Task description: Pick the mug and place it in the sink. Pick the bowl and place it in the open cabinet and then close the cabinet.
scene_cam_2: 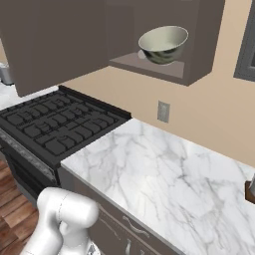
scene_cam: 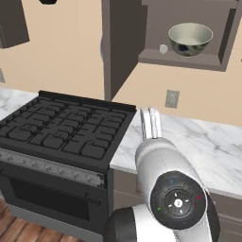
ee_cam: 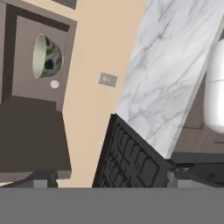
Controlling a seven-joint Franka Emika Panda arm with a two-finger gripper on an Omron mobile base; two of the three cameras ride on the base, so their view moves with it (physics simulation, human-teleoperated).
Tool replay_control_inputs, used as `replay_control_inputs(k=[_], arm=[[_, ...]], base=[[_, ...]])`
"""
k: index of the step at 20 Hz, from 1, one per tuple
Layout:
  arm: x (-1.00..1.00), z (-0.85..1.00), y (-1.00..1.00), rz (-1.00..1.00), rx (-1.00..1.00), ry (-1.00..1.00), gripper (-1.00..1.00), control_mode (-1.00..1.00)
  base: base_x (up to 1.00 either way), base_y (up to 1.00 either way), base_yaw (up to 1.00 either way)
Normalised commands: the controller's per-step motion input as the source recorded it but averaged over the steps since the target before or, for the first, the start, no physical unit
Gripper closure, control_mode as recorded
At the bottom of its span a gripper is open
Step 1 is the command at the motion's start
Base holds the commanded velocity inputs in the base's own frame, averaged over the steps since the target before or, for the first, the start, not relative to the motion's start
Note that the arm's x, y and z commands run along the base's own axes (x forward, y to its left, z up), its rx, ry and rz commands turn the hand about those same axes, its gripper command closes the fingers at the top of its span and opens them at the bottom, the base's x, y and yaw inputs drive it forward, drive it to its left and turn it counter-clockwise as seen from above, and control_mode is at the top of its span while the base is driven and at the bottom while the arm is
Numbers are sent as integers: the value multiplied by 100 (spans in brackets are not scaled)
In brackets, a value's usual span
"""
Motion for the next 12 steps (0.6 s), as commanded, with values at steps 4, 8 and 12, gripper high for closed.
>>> replay_control_inputs(k=[4,8,12], arm=[[18,0,90,0,-3,-18,-100,-100],[64,0,54,0,-2,-16,-100,-100],[85,0,27,0,-7,-21,-100,-100]], base=[[0,0,0],[0,0,0],[0,0,0]])
